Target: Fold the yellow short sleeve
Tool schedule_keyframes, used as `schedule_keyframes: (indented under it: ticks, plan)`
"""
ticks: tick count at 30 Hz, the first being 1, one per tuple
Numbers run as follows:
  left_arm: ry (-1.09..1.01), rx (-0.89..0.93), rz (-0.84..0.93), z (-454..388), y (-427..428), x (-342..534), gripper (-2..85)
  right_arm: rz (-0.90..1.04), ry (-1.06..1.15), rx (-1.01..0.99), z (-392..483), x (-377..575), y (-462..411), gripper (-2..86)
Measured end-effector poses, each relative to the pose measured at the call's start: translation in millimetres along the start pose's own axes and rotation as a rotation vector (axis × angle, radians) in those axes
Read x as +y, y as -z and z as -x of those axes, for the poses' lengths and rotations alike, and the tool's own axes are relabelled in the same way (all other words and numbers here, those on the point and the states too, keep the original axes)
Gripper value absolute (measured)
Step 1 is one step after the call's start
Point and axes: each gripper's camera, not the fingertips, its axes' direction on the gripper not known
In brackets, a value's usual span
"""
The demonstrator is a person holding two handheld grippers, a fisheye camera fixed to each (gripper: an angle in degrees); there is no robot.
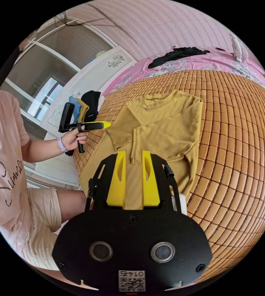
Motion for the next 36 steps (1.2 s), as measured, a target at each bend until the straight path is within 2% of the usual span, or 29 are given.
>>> schedule_keyframes:
  ticks: [5, 8, 12, 18, 24, 28, 32, 36]
  plan:
    - [0.088, -0.088, -0.136, 47.3, 36.9, 4.9, 7.5, -0.079, -0.065, 0.334, -32.6, -58.9, -9.7, 10.2]
    - [0.11, -0.165, -0.157, 79.3, 47.4, -6.6, 8.8, -0.074, -0.131, 0.422, -60.6, -95.6, -22.5, 11.1]
    - [0.128, -0.177, -0.161, 115.8, 50.4, -34.2, 9.9, -0.021, -0.148, 0.414, -81.8, -126.8, -41.5, 10.7]
    - [0.158, -0.15, -0.098, 141.9, 44.5, -72.4, 10.5, 0.112, -0.057, 0.441, -77.2, -159.4, -61.4, 2.9]
    - [0.103, -0.171, 0.064, 142.2, 37.5, -101.0, 0.1, 0.108, -0.033, 0.449, -88.8, -183.9, -45.3, 1.1]
    - [0.023, -0.271, -0.009, 131.8, 56.0, -121.6, -0.8, 0.033, -0.064, 0.467, -103.0, -203.2, -23.6, 0.9]
    - [0.001, -0.246, -0.095, 122.0, 86.2, -146.4, -0.9, -0.047, -0.079, 0.392, -108.4, -213.9, 8.5, 0.9]
    - [-0.121, -0.192, -0.144, 90.2, 132.1, -135.8, -1.0, -0.078, -0.047, 0.262, -94.5, -195.4, 44.9, 0.9]
